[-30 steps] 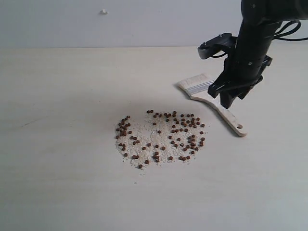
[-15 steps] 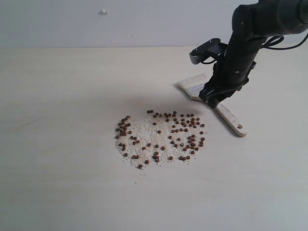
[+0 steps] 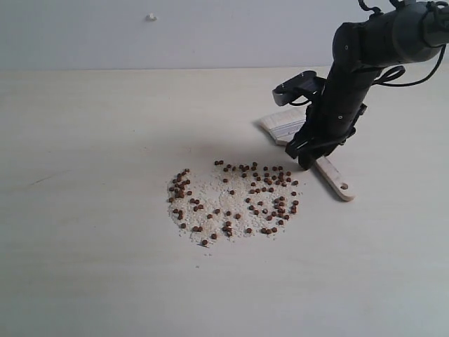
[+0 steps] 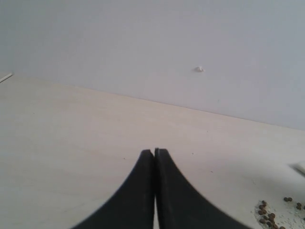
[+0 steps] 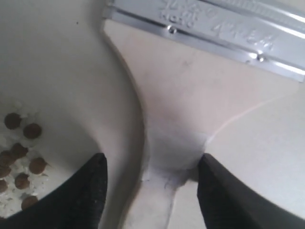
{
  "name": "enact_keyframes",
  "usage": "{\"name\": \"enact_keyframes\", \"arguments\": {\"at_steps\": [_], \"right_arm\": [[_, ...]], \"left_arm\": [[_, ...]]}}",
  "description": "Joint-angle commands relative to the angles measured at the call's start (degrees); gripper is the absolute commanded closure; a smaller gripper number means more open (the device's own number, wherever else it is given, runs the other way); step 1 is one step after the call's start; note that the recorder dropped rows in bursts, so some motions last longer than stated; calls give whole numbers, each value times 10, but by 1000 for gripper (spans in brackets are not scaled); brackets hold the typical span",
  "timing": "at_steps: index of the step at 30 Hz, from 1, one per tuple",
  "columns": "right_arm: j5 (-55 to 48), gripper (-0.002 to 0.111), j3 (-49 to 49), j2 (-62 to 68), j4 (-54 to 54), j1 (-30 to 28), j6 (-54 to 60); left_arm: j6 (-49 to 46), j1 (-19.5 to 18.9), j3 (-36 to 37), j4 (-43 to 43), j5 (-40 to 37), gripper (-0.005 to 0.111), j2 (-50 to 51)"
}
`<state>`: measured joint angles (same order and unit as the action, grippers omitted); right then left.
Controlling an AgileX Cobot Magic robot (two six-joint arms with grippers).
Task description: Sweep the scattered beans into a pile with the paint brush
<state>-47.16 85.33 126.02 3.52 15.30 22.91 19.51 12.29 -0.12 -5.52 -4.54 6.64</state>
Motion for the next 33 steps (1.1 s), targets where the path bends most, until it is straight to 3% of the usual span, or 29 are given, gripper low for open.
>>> {"name": "enact_keyframes", "arguments": {"at_steps": [1,7,9,11,15,22,26,31,33], "right_arm": [[2,56,3,7,8,-1,6],[0,65,3,30,4,-1,-5],[-10,82,4,30,4,-1,-7],[-31,108,14,25,-4,-1,-19],[-60,108,33,-7,-84,-1,-107],[-112,108,33,-83,-90,-1,-86],[-133,108,33,-128,-82,0,-72],[-180,108,33,-180,-55,0,-38],[-201,108,33,-197,-26,0,-15]], "left_arm": [[3,4,1,-3,-1,107,-3],[3,4,1,-3,-1,107,-3],[3,4,1,-3,-1,107,-3],[3,4,1,-3,-1,107,-3],[3,4,1,-3,73,107,-3],[71,4,1,-45,295,105,1],[103,4,-5,-165,419,83,23],[102,4,-69,-309,444,31,95],[100,4,-91,-345,465,21,134]]}}
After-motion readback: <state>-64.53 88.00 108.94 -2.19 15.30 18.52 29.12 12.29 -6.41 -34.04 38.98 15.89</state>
